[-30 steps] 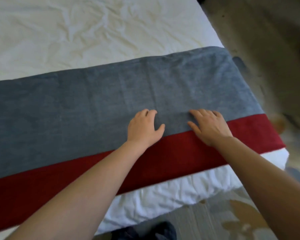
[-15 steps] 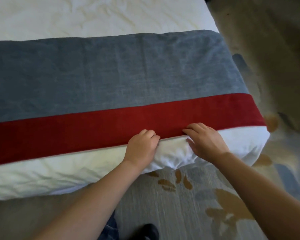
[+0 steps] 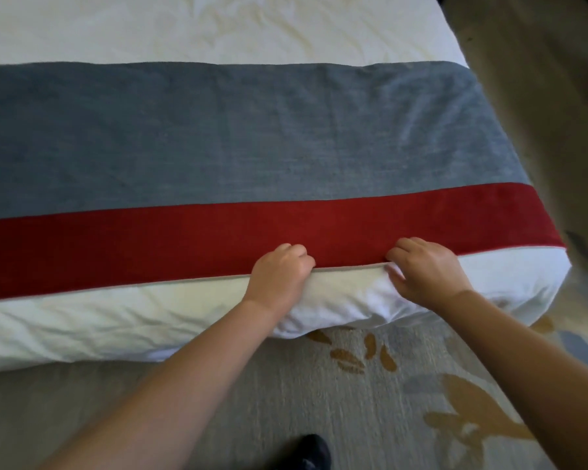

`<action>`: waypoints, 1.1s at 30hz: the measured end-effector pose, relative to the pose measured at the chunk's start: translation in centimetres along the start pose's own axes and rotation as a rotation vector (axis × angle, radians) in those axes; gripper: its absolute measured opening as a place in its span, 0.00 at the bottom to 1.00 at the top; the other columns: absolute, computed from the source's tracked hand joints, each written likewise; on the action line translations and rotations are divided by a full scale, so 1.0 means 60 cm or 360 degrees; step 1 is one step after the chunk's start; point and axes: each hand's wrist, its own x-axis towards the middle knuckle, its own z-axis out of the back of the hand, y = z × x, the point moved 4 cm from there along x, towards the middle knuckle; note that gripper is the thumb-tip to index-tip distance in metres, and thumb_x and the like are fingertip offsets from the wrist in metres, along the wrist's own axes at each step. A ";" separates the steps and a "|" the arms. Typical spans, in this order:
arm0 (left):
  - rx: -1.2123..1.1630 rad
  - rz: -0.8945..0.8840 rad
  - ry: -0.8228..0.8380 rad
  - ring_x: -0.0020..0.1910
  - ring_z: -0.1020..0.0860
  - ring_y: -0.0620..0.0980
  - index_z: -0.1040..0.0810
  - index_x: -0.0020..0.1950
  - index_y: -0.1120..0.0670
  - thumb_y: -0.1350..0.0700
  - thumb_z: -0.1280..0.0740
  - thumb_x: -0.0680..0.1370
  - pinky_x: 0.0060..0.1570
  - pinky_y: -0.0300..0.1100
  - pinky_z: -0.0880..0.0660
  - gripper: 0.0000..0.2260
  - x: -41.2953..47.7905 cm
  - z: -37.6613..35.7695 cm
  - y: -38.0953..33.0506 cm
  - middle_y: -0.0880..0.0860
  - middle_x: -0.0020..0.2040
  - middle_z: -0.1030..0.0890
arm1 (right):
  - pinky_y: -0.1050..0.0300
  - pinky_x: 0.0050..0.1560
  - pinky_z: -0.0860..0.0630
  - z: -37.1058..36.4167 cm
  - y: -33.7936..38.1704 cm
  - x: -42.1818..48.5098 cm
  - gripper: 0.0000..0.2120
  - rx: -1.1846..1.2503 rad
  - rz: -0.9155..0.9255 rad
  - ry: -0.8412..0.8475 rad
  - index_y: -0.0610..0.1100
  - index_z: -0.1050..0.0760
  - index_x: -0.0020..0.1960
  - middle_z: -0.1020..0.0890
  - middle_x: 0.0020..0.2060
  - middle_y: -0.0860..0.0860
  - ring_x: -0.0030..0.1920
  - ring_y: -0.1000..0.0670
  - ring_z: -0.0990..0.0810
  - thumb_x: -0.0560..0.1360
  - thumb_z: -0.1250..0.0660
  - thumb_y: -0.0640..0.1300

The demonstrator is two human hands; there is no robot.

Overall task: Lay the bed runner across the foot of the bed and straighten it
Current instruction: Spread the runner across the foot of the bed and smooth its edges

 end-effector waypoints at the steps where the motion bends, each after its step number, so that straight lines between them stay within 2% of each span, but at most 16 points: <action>1: 0.0002 0.0016 -0.0006 0.47 0.26 0.49 0.19 0.50 0.53 0.60 0.37 0.77 0.39 0.44 0.24 0.08 -0.018 0.009 0.032 0.48 0.46 0.21 | 0.54 0.25 0.25 0.001 0.035 0.013 0.06 0.0032 0.0047 -0.0008 0.40 0.21 0.34 0.21 0.31 0.46 0.31 0.43 0.21 0.64 0.24 0.39; 6: 0.0136 0.0125 -0.0006 0.46 0.25 0.49 0.18 0.50 0.53 0.59 0.36 0.76 0.40 0.46 0.24 0.07 -0.124 0.065 0.217 0.48 0.45 0.21 | 0.54 0.24 0.27 -0.005 0.254 0.106 0.06 0.0238 0.0225 -0.0044 0.40 0.22 0.36 0.22 0.33 0.45 0.33 0.42 0.21 0.66 0.26 0.41; 8: 0.0177 0.0226 -0.0018 0.48 0.25 0.50 0.18 0.51 0.53 0.58 0.36 0.76 0.41 0.47 0.24 0.08 -0.168 0.094 0.294 0.49 0.47 0.21 | 0.53 0.29 0.26 -0.010 0.347 0.150 0.05 0.0329 0.0281 -0.0051 0.41 0.22 0.41 0.21 0.37 0.45 0.37 0.41 0.21 0.70 0.30 0.43; 11: 0.0226 0.0398 -0.0030 0.50 0.25 0.50 0.19 0.52 0.53 0.58 0.37 0.76 0.43 0.48 0.24 0.09 -0.234 0.138 0.403 0.49 0.48 0.21 | 0.53 0.38 0.25 -0.011 0.481 0.209 0.11 0.0461 0.0334 -0.0034 0.45 0.22 0.53 0.21 0.46 0.49 0.48 0.45 0.22 0.75 0.37 0.49; 14: 0.0213 0.0540 -0.0059 0.48 0.24 0.51 0.18 0.50 0.55 0.60 0.35 0.75 0.42 0.49 0.24 0.08 -0.293 0.163 0.482 0.50 0.46 0.20 | 0.52 0.40 0.24 -0.007 0.585 0.252 0.12 0.0599 0.0354 -0.0010 0.46 0.23 0.56 0.21 0.49 0.50 0.51 0.47 0.23 0.76 0.37 0.48; 18: 0.0144 0.0522 -0.0040 0.40 0.22 0.53 0.17 0.41 0.57 0.63 0.29 0.69 0.34 0.48 0.23 0.03 -0.334 0.164 0.506 0.52 0.38 0.21 | 0.53 0.39 0.25 -0.016 0.637 0.264 0.10 0.0535 0.0195 0.0139 0.45 0.20 0.48 0.21 0.44 0.51 0.46 0.48 0.22 0.72 0.38 0.38; 20: 0.0100 0.0443 -0.0041 0.34 0.23 0.52 0.17 0.35 0.56 0.64 0.26 0.64 0.28 0.45 0.24 0.05 -0.340 0.165 0.504 0.51 0.33 0.22 | 0.53 0.39 0.25 -0.016 0.636 0.260 0.08 0.0548 0.0164 0.0147 0.45 0.20 0.47 0.20 0.43 0.50 0.46 0.48 0.22 0.72 0.36 0.39; 22: 0.0092 0.0357 -0.0055 0.33 0.23 0.50 0.18 0.34 0.55 0.64 0.25 0.63 0.25 0.44 0.25 0.05 -0.344 0.168 0.511 0.50 0.32 0.22 | 0.52 0.40 0.24 -0.011 0.638 0.260 0.08 0.0492 0.0187 0.0190 0.45 0.20 0.47 0.20 0.44 0.51 0.46 0.48 0.22 0.71 0.36 0.41; 25: 0.0124 0.0300 -0.0102 0.34 0.23 0.50 0.18 0.37 0.55 0.62 0.26 0.66 0.27 0.45 0.24 0.04 -0.359 0.178 0.542 0.50 0.34 0.22 | 0.54 0.38 0.24 0.001 0.666 0.275 0.08 0.0376 0.0279 0.0239 0.48 0.23 0.49 0.22 0.44 0.53 0.45 0.50 0.22 0.71 0.37 0.46; 29: 0.0156 0.0385 -0.0117 0.39 0.21 0.52 0.17 0.43 0.57 0.62 0.28 0.69 0.32 0.46 0.23 0.04 -0.407 0.209 0.621 0.52 0.39 0.19 | 0.57 0.38 0.28 0.017 0.763 0.297 0.11 0.0476 0.0481 0.0222 0.50 0.26 0.53 0.22 0.47 0.54 0.48 0.50 0.23 0.73 0.36 0.52; 33: 0.0247 0.0616 -0.0118 0.50 0.23 0.53 0.19 0.54 0.56 0.62 0.35 0.74 0.45 0.49 0.24 0.10 -0.466 0.248 0.732 0.52 0.49 0.20 | 0.52 0.41 0.24 0.028 0.873 0.334 0.11 0.0528 0.0577 0.0167 0.47 0.25 0.55 0.22 0.49 0.51 0.50 0.48 0.24 0.76 0.38 0.49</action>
